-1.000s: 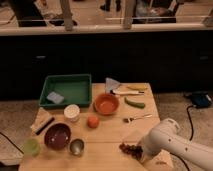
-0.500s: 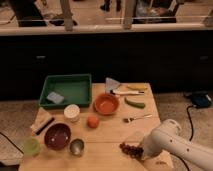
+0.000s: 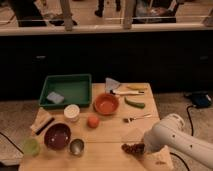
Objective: Place grapes in red bowl
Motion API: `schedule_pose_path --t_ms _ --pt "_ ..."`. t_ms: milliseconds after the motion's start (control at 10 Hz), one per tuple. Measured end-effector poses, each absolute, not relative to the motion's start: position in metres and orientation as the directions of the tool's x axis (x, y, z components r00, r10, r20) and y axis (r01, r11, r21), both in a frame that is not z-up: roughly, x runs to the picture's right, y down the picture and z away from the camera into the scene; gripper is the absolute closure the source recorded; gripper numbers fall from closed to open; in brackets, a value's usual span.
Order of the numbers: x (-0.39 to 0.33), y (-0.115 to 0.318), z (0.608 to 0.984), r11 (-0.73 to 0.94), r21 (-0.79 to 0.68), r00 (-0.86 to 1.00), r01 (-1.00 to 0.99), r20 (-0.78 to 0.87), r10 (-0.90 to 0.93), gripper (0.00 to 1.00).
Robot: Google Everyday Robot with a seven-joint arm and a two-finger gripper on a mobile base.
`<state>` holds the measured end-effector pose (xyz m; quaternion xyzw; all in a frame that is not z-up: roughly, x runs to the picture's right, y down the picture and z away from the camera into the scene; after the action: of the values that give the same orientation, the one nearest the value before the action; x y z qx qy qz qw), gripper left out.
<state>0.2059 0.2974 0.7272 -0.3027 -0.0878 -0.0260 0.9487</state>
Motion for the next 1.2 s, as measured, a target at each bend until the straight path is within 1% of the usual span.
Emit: schedule_pose_path --t_ms 400,1200 --pt "0.200 0.262 0.711 0.834 -0.538 0.983 0.120 0.181 -0.025 1.00" --pt "0.175 0.199 0.714 0.859 -0.485 0.978 0.166 0.192 -0.081 1.00"
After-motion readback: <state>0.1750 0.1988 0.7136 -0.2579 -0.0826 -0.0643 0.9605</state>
